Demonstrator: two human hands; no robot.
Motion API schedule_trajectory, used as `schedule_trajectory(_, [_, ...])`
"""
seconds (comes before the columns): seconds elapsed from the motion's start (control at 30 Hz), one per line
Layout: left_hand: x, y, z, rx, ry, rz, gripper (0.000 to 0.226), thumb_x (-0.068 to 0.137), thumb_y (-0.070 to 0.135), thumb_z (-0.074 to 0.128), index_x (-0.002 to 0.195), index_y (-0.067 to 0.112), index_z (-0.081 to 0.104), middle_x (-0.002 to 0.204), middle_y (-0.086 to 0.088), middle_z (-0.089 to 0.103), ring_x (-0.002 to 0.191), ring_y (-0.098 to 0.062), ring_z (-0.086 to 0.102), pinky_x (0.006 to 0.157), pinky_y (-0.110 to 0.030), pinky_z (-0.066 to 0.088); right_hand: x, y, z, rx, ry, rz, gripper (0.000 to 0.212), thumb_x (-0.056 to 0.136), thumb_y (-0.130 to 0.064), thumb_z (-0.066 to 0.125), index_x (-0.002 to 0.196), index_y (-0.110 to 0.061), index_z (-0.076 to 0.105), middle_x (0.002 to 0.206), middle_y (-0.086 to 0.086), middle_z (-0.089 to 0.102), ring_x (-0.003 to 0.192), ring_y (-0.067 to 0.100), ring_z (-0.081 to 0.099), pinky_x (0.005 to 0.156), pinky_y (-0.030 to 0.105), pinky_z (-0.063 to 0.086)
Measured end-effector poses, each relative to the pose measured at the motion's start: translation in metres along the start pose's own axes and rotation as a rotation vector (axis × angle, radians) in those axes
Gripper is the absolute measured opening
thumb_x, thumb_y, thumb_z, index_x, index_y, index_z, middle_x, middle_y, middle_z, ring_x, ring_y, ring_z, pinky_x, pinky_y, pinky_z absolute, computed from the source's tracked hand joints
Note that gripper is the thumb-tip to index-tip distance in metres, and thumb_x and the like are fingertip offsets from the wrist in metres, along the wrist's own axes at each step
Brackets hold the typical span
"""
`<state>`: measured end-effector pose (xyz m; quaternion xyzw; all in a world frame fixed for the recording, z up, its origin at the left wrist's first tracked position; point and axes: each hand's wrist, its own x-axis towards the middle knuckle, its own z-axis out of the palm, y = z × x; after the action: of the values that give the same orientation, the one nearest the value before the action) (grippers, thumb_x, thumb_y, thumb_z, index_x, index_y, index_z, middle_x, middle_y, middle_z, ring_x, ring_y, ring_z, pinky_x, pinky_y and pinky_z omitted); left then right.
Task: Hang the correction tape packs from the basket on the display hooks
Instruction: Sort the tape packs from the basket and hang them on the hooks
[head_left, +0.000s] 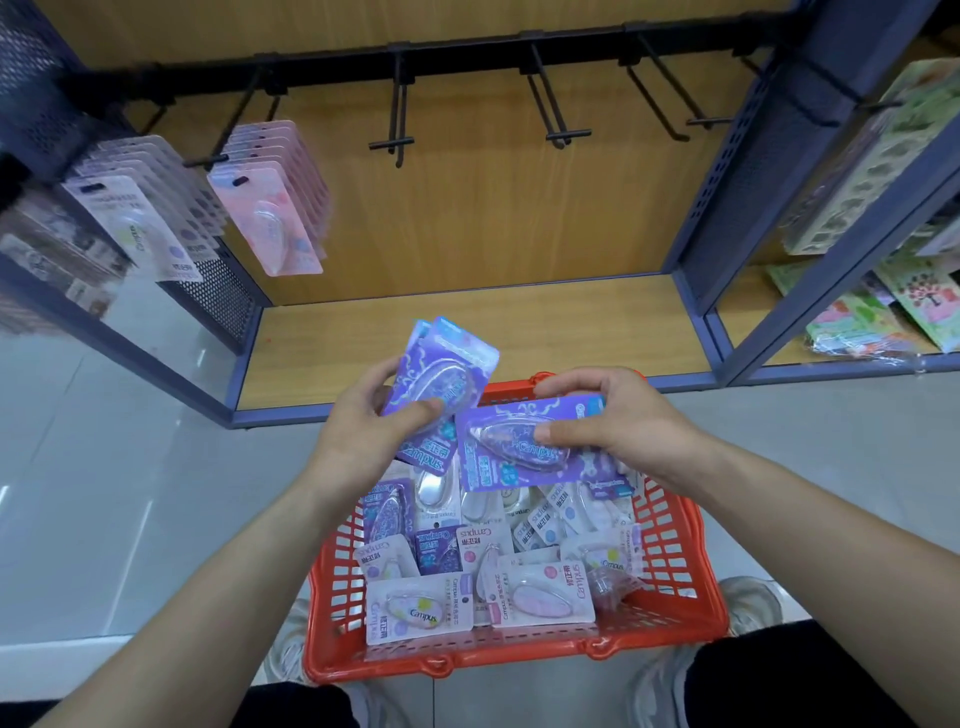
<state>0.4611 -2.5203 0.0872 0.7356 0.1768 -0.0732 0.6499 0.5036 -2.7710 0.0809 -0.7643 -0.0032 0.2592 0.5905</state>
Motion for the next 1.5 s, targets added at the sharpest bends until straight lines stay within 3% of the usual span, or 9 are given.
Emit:
schedule_trajectory(0.13, [-0.006, 0.001, 0.008, 0.051, -0.083, 0.010, 0.041, 0.084, 0.003, 0.080, 0.114, 0.028, 0.065, 0.102, 0.001, 0.078, 0.080, -0.014, 0.076, 0.062, -0.021, 0.057, 0.004, 0.000, 0.002, 0.097, 0.145, -0.002, 0.051, 0.061, -0.016, 0.096, 0.104, -0.015, 0.068, 0.095, 0.010, 0.079, 0.084, 0.030, 0.077, 0.080, 0.048, 0.063])
schedule_trajectory(0.23, [-0.010, -0.001, 0.020, 0.048, -0.157, -0.005, 0.042, 0.081, 0.001, 0.081, 0.118, 0.015, 0.065, 0.105, -0.004, 0.079, 0.083, -0.014, 0.076, 0.067, -0.023, 0.059, 0.008, -0.001, 0.004, 0.123, 0.281, -0.049, 0.063, 0.050, -0.028, 0.100, 0.100, -0.021, 0.063, 0.092, 0.006, 0.078, 0.083, 0.028, 0.076, 0.078, 0.044, 0.061])
schedule_trajectory(0.5, [-0.018, 0.010, 0.047, -0.042, -0.021, 0.026, 0.044, 0.082, 0.012, 0.085, 0.116, 0.020, 0.058, 0.106, -0.004, 0.077, 0.087, -0.020, 0.077, 0.077, -0.035, 0.063, 0.010, -0.013, 0.022, 0.181, 0.487, -0.157, 0.021, 0.086, -0.035, 0.081, 0.086, -0.018, 0.068, 0.080, -0.002, 0.077, 0.078, 0.022, 0.074, 0.077, 0.043, 0.058])
schedule_trajectory(0.63, [-0.026, 0.016, 0.047, -0.076, 0.017, 0.041, 0.041, 0.084, 0.015, 0.083, 0.114, 0.023, 0.057, 0.104, -0.004, 0.077, 0.087, -0.022, 0.077, 0.083, -0.045, 0.062, 0.007, -0.023, 0.028, 0.091, 0.374, -0.176, 0.026, 0.095, -0.046, 0.066, 0.103, -0.021, 0.065, 0.098, -0.004, 0.076, 0.096, 0.018, 0.072, 0.090, 0.041, 0.056])
schedule_trajectory(0.77, [-0.032, 0.031, 0.034, -0.079, 0.083, 0.070, 0.036, 0.084, 0.013, 0.082, 0.111, 0.024, 0.060, 0.104, -0.008, 0.077, 0.087, -0.024, 0.077, 0.080, -0.043, 0.062, -0.001, -0.045, 0.025, 0.092, 0.133, -0.158, 0.047, 0.071, -0.018, 0.069, 0.114, -0.027, 0.052, 0.101, 0.000, 0.075, 0.090, 0.015, 0.071, 0.086, 0.038, 0.056])
schedule_trajectory(0.87, [-0.030, 0.056, 0.015, -0.061, 0.098, 0.099, 0.034, 0.086, 0.009, 0.079, 0.112, 0.019, 0.060, 0.106, -0.011, 0.076, 0.086, -0.026, 0.076, 0.075, -0.039, 0.062, -0.003, -0.068, 0.020, 0.094, 0.059, -0.228, 0.047, 0.080, 0.009, 0.067, 0.115, -0.020, 0.054, 0.098, 0.004, 0.075, 0.083, 0.015, 0.070, 0.081, 0.037, 0.057])
schedule_trajectory(1.13, [-0.014, 0.085, -0.068, -0.019, 0.164, 0.110, 0.032, 0.095, 0.013, 0.069, 0.126, 0.014, 0.060, 0.110, -0.003, 0.075, 0.074, -0.012, 0.073, 0.058, -0.024, 0.055, 0.042, -0.105, 0.038, 0.178, 0.195, -0.252, 0.018, 0.091, -0.013, 0.075, 0.105, -0.013, 0.063, 0.093, 0.008, 0.079, 0.081, 0.024, 0.075, 0.076, 0.042, 0.059])
schedule_trajectory(1.3, [0.004, 0.069, -0.081, -0.043, 0.194, 0.128, 0.051, 0.081, 0.038, 0.079, 0.125, 0.021, 0.061, 0.115, -0.002, 0.076, 0.095, -0.025, 0.076, 0.085, -0.052, 0.060, 0.093, -0.113, 0.069, 0.201, 0.273, -0.260, 0.017, 0.097, -0.021, 0.069, 0.112, -0.017, 0.062, 0.101, 0.000, 0.077, 0.076, 0.011, 0.073, 0.061, 0.025, 0.055])
schedule_trajectory(1.5, [0.023, 0.059, -0.095, -0.068, 0.168, 0.160, 0.040, 0.094, 0.018, 0.072, 0.130, 0.021, 0.054, 0.114, 0.004, 0.076, 0.099, -0.020, 0.076, 0.089, -0.045, 0.059, 0.141, -0.121, 0.090, 0.261, 0.396, -0.289, 0.011, 0.097, -0.024, 0.068, 0.106, -0.025, 0.061, 0.107, 0.000, 0.075, 0.094, 0.021, 0.073, 0.077, 0.036, 0.057])
